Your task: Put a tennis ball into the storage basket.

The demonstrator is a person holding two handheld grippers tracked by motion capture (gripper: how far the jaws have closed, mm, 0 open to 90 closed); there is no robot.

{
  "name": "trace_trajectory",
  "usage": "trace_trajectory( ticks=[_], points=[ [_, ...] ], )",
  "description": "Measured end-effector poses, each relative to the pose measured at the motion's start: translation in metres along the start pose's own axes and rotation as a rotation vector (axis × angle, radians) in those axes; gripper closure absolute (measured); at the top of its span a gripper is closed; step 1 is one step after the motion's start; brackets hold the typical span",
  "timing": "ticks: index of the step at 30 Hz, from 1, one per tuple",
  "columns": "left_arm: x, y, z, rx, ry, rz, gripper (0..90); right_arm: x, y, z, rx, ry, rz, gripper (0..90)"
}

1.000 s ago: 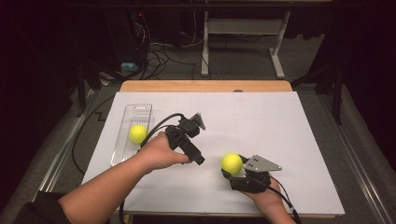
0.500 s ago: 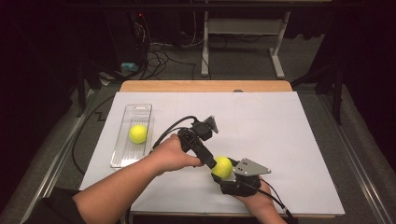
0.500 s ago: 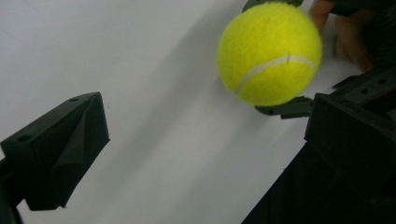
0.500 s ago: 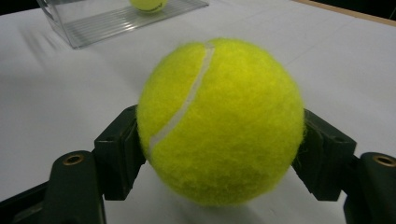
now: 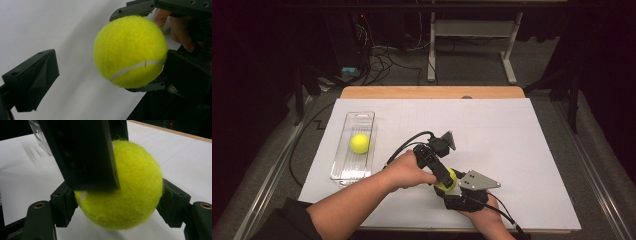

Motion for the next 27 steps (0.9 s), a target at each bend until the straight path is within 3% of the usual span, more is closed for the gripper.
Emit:
trace_trajectory(
  ticks=[5, 13, 27],
  points=[
    [0.0019, 0.0013, -0.0079, -0.025, -0.017, -0.008, 8.7, -0.0016, 0.0023, 0.0008, 0.009, 0.002, -0.008, 26.9],
    [0.0038, 0.0022, -0.0090, -0.010, -0.069, -0.026, 23.3, -0.0001, 0.0021, 0.0010, 0.004, -0.006, -0.008, 26.9],
    [0.0058, 0.0031, -0.0097, -0.010, -0.039, -0.020, 26.8, 0.0004, 0.0020, -0.0008, 0.002, -0.013, 0.004, 25.8]
  ],
)
Point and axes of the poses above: each handheld gripper's, and its own axes: z roughly backward along the jaws, y roughly out of its top, x roughly to its right, the point moved 4 cm from there along -z, roughly forward along the jaws, and after that the axes turned 12 degrees about -y, right-handed, at the moved point
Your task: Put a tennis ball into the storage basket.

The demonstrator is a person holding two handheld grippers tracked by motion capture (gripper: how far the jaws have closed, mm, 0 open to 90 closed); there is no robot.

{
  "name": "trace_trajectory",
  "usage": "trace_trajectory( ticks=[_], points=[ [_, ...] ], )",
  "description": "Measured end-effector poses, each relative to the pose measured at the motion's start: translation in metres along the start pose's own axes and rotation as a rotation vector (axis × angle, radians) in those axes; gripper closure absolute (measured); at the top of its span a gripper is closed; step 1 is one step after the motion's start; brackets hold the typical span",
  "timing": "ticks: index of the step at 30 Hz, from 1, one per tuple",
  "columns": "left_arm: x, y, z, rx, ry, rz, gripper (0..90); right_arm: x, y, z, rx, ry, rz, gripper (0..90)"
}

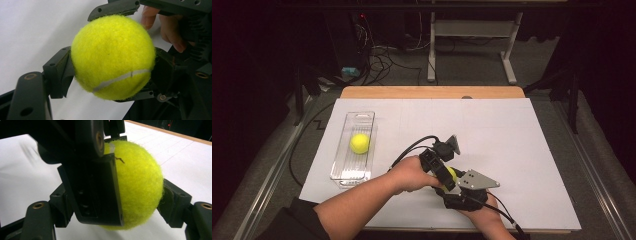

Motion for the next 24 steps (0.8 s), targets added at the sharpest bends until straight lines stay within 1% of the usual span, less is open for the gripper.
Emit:
trace_trajectory(
  ticks=[4, 5, 6, 7, 8, 9, 10, 11, 13, 14, 15, 17, 18, 19, 20, 21, 22, 23, 24],
  points=[
    [0.000, 0.000, 0.001, 0.000, 0.006, -0.001, 26.9, 0.000, 0.001, 0.000, 0.007, 0.007, -0.007, 24.8],
    [0.001, 0.000, 0.001, 0.008, 0.006, 0.004, 26.9, 0.000, 0.001, 0.000, 0.009, 0.007, -0.005, 22.8],
    [0.001, 0.001, 0.002, 0.008, 0.007, 0.005, 26.9, 0.000, 0.001, -0.001, 0.012, 0.013, -0.004, 19.1],
    [0.000, 0.001, 0.003, 0.010, 0.007, 0.006, 26.9, 0.000, 0.000, -0.002, 0.006, 0.017, -0.011, 14.9],
    [0.000, 0.001, 0.004, 0.007, 0.011, 0.005, 26.9, 0.000, 0.000, -0.003, 0.001, 0.016, -0.008, 11.8],
    [-0.001, 0.001, 0.005, 0.014, 0.011, 0.009, 26.9, 0.001, -0.001, -0.004, -0.008, 0.013, -0.011, 2.6],
    [-0.001, 0.001, 0.005, 0.018, 0.013, 0.011, 26.9, 0.001, -0.001, -0.004, -0.008, 0.013, -0.011, 2.6],
    [-0.002, 0.000, 0.006, 0.015, 0.016, 0.013, 26.9, 0.001, -0.002, -0.005, -0.020, 0.005, -0.023, 0.0],
    [-0.003, 0.000, 0.008, 0.013, 0.023, 0.015, 26.9, 0.002, -0.002, -0.005, -0.010, 0.002, -0.023, 0.0],
    [-0.004, 0.000, 0.009, 0.016, 0.023, 0.019, 26.9, 0.002, -0.002, -0.004, -0.006, -0.004, -0.032, 0.0],
    [-0.004, -0.001, 0.010, 0.018, 0.024, 0.020, 26.9, 0.004, -0.001, -0.003, -0.003, -0.013, -0.023, 0.0],
    [-0.006, -0.001, 0.012, 0.014, 0.034, 0.023, 26.9, 0.005, -0.001, -0.002, 0.000, -0.010, -0.024, 0.0],
    [-0.007, -0.002, 0.012, 0.014, 0.038, 0.025, 26.9, 0.006, -0.001, -0.001, 0.000, -0.025, -0.030, 0.0],
    [-0.008, -0.002, 0.014, 0.015, 0.043, 0.030, 26.9, 0.010, -0.002, 0.001, 0.003, -0.022, -0.024, 0.0],
    [-0.010, -0.003, 0.015, 0.017, 0.047, 0.032, 26.9, 0.010, -0.002, 0.001, 0.003, -0.022, -0.024, 0.0],
    [-0.012, -0.004, 0.017, 0.022, 0.050, 0.037, 26.9, 0.013, -0.002, 0.002, 0.002, -0.031, -0.022, 0.0],
    [-0.014, -0.005, 0.018, 0.021, 0.055, 0.042, 26.9, 0.018, -0.004, 0.004, 0.003, -0.041, -0.025, 0.0],
    [-0.016, -0.006, 0.020, 0.023, 0.061, 0.049, 26.9, 0.018, -0.004, 0.004, 0.003, -0.041, -0.025, 0.0],
    [-0.018, -0.007, 0.022, 0.027, 0.065, 0.053, 26.9, 0.021, -0.005, 0.005, 0.001, -0.048, -0.023, 0.0]
  ],
)
Point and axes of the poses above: each handheld gripper's, and its own axes: z roughly backward along the jaws, y roughly out of its top, x roughly to its right, the point moved 4 cm from there along -z, roughly forward along the jaws, and after that the axes turned 12 degrees about -y, right-handed, at the moved point
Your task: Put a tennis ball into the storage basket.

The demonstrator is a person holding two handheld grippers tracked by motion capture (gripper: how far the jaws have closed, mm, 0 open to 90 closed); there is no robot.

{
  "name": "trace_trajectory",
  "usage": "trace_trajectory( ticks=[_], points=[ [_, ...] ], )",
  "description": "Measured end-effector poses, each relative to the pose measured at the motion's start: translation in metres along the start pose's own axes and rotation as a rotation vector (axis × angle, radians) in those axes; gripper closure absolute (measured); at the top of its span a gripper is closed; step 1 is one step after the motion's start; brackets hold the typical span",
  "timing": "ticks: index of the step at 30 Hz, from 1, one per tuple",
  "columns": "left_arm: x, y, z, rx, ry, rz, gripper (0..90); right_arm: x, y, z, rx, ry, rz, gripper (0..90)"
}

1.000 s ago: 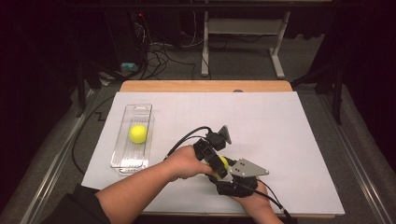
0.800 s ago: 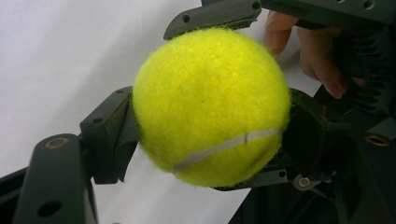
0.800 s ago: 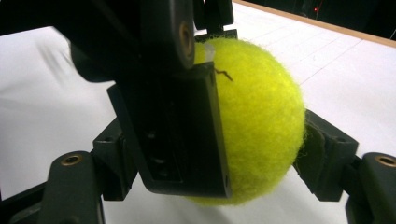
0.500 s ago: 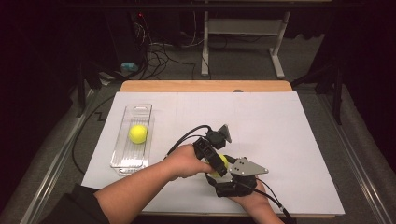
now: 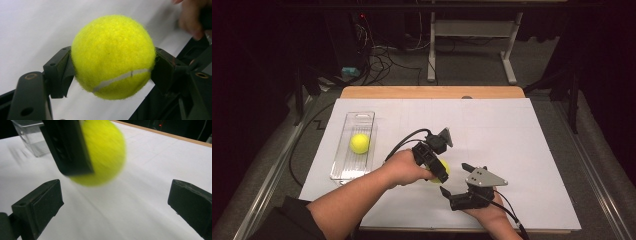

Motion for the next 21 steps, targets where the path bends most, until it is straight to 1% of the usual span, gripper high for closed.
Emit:
trace_trajectory(
  ticks=[5, 6, 7, 10, 12, 13, 14, 15, 19, 21],
  points=[
    [-0.011, -0.006, 0.010, 0.002, 0.026, 0.026, 26.9, 0.019, -0.007, 0.004, -0.013, -0.048, -0.005, 0.0],
    [-0.014, -0.008, 0.012, 0.010, 0.030, 0.034, 26.9, 0.022, -0.009, 0.005, -0.016, -0.055, -0.008, 0.0],
    [-0.017, -0.009, 0.014, 0.005, 0.035, 0.036, 26.9, 0.026, -0.010, 0.006, -0.017, -0.064, -0.010, 0.0],
    [-0.025, -0.015, 0.021, 0.019, 0.045, 0.061, 26.8, 0.038, -0.014, 0.009, -0.019, -0.093, -0.014, 0.0],
    [-0.031, -0.019, 0.025, 0.031, 0.057, 0.082, 26.8, 0.045, -0.017, 0.013, -0.025, -0.111, -0.027, 0.0],
    [-0.035, -0.022, 0.029, 0.032, 0.064, 0.089, 26.8, 0.049, -0.018, 0.015, -0.023, -0.121, -0.030, 0.0],
    [-0.038, -0.024, 0.032, 0.033, 0.067, 0.094, 26.8, 0.057, -0.020, 0.019, -0.025, -0.139, -0.039, 0.0],
    [-0.041, -0.026, 0.035, 0.038, 0.070, 0.103, 26.8, 0.057, -0.020, 0.019, -0.025, -0.139, -0.039, 0.0],
    [-0.054, -0.036, 0.049, 0.056, 0.087, 0.137, 26.9, 0.074, -0.027, 0.029, -0.028, -0.177, -0.061, 0.0],
    [-0.061, -0.042, 0.056, 0.061, 0.096, 0.155, 26.8, 0.080, -0.030, 0.032, -0.030, -0.192, -0.070, 0.0]
  ],
)
Point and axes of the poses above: each handheld gripper's, and its own axes: z roughly backward along the jaws, y roughly out of its top, x roughly to its right, the point moved 4 cm from there along -z, roughly forward along the jaws, and after that the axes turned 12 degrees about -y, right-handed, at the moved point
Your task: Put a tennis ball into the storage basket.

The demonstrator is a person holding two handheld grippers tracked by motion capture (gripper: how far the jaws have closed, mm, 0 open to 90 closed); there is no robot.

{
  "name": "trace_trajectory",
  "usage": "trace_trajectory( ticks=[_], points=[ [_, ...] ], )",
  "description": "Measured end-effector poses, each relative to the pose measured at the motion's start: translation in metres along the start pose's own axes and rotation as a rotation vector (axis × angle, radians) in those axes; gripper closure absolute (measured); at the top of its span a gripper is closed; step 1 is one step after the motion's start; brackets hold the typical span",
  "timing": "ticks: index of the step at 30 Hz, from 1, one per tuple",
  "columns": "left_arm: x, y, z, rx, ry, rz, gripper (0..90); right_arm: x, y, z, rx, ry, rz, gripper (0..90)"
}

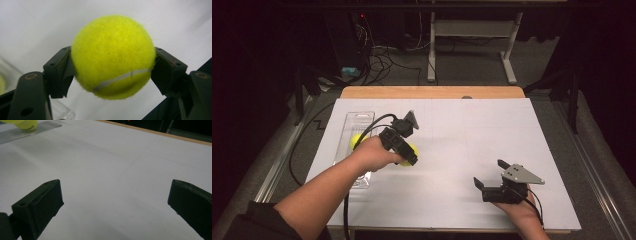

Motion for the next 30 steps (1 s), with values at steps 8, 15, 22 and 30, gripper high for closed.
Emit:
trace_trajectory(
  ticks=[8, 15, 22, 30],
  points=[
    [-0.029, -0.018, 0.019, 0.000, 0.026, 0.062, 26.8, 0.025, -0.010, 0.011, -0.011, -0.046, -0.018, 0.0],
    [-0.049, -0.039, 0.035, 0.018, 0.051, 0.114, 26.8, 0.037, -0.015, 0.019, -0.012, -0.065, -0.025, 0.0],
    [-0.066, -0.058, 0.048, 0.025, 0.073, 0.160, 26.8, 0.040, -0.017, 0.021, -0.018, -0.070, -0.022, 0.0],
    [-0.082, -0.079, 0.060, 0.038, 0.102, 0.210, 26.8, 0.041, -0.017, 0.021, -0.015, -0.074, -0.023, 0.0]
  ],
)
Point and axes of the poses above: each handheld gripper's, and its own axes: z roughly backward along the jaws, y roughly out of its top, x roughly to its right, the point moved 4 cm from there along -z, roughly forward along the jaws, and after that the axes turned 12 degrees about -y, right-handed, at the moved point
